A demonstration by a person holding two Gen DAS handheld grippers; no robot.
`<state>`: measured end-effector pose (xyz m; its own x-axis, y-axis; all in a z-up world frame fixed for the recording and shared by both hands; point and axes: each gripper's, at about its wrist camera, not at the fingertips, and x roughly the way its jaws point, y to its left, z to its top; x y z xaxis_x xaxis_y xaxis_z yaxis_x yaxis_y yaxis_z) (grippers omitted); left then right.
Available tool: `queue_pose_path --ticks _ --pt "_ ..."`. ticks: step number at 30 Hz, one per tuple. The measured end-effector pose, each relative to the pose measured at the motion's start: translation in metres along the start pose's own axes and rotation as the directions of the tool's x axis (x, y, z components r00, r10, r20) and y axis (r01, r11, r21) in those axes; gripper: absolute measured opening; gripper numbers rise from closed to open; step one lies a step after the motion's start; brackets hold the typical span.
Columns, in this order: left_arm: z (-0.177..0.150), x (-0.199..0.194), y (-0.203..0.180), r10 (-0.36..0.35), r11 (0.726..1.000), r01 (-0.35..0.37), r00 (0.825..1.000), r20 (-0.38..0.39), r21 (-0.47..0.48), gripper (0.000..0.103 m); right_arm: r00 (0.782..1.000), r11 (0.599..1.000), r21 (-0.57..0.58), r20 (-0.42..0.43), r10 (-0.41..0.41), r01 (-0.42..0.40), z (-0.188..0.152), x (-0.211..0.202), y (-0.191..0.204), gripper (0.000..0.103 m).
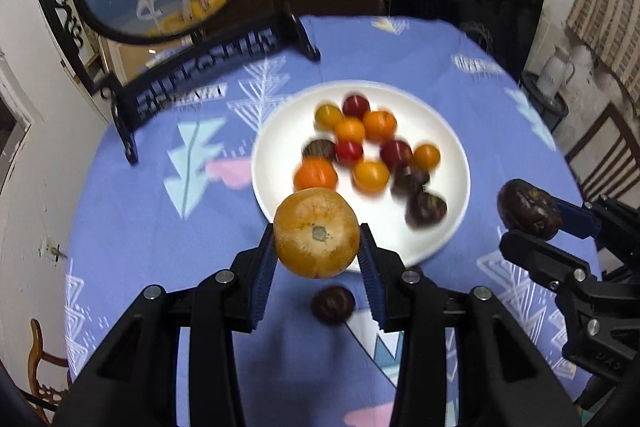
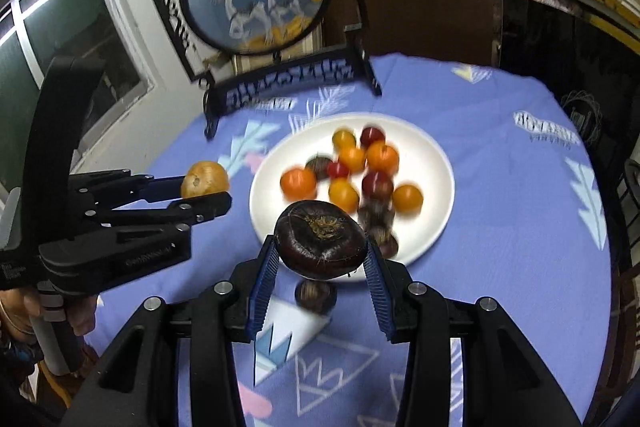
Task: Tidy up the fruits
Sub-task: 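Lower the mangosteen and tangerine onto the white plate and open both tools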
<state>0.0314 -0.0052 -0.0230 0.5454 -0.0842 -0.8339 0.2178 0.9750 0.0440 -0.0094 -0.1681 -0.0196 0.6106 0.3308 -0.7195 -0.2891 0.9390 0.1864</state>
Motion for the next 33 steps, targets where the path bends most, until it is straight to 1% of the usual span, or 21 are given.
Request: queue_pose_path --ticks 3,6,9,18,33 --pt "0.017 -0.003 0.01 0.003 1.0 -0.003 1.0 0.02 -0.018 0.039 1.0 1.0 0.003 0.028 -0.003 0.003 0.016 -0.001 -0.003 0.044" --pt "0.025 -0.001 0.012 0.005 1.0 -0.004 1.0 0.028 -0.022 0.039 0.999 1.0 -0.006 0.044 -0.02 0.021 0.029 0.001 -0.006 0.044" --pt "0.029 0.006 0.012 -0.003 1.0 0.003 1.0 0.021 -0.03 0.039 0.999 1.0 0.001 0.043 -0.021 0.021 0.035 0.006 -0.01 0.044" --pt "0.034 0.033 0.002 -0.018 1.0 0.018 1.0 -0.02 -0.01 0.039 1.0 1.0 0.016 0.004 -0.023 0.023 0.035 0.027 -0.02 0.044" --pt "0.05 0.076 -0.003 -0.016 1.0 0.016 0.998 -0.068 0.008 0.039 0.998 0.999 0.021 -0.049 -0.024 0.025 0.044 0.065 -0.035 0.044"
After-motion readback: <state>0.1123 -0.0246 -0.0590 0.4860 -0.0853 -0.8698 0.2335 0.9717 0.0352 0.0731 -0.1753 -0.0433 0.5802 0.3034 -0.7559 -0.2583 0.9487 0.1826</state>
